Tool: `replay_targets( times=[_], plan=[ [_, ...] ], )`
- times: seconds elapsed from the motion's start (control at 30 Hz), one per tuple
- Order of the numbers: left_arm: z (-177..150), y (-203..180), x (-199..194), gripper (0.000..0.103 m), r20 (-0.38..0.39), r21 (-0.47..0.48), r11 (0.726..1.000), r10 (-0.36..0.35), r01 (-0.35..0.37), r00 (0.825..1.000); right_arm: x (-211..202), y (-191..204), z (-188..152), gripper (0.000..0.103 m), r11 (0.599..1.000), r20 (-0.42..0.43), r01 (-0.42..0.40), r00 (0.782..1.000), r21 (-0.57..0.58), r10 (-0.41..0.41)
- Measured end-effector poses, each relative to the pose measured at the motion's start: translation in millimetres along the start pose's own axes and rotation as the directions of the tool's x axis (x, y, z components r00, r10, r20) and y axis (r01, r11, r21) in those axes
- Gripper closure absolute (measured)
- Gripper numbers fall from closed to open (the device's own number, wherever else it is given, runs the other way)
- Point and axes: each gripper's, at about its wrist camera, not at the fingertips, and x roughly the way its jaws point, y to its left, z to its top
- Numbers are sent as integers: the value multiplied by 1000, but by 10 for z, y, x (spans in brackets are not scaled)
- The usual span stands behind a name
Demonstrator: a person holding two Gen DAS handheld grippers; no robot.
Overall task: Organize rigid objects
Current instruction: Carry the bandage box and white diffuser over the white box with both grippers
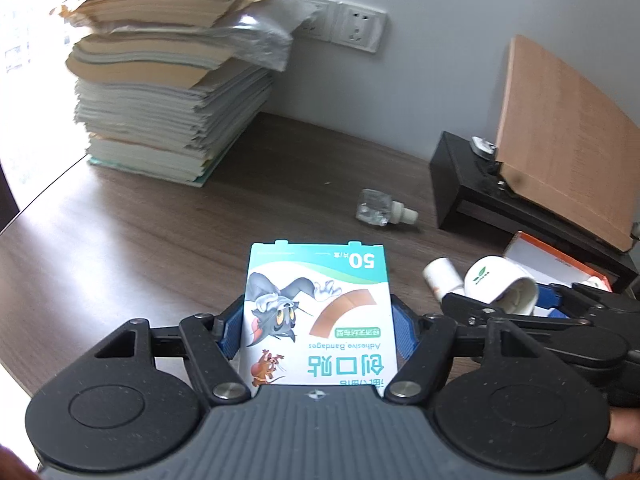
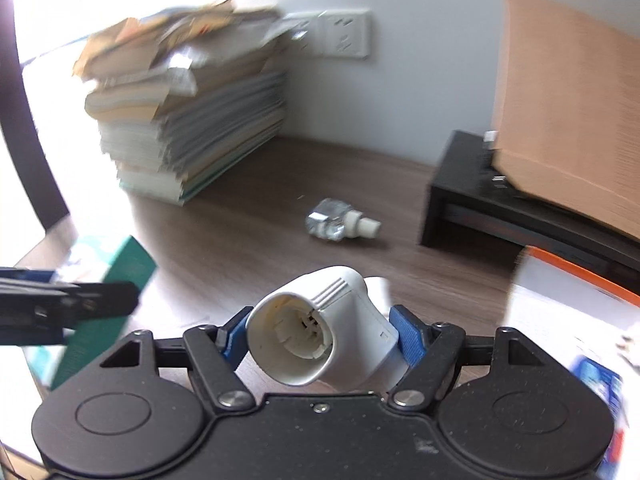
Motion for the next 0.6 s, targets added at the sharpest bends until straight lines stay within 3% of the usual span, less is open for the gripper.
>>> replay_targets(
  times=[0.27, 0.6],
  plan=[
    [0, -646, -116, 32, -4, 113, 987, -114, 114, 993, -777, -366, -83, 16, 980, 33, 142, 988, 143, -148],
    [-236, -1462, -299, 32, -41, 266, 924, -275, 276, 961, -1581, -886, -530, 16, 902, 36, 308, 942, 301, -334]
  ],
)
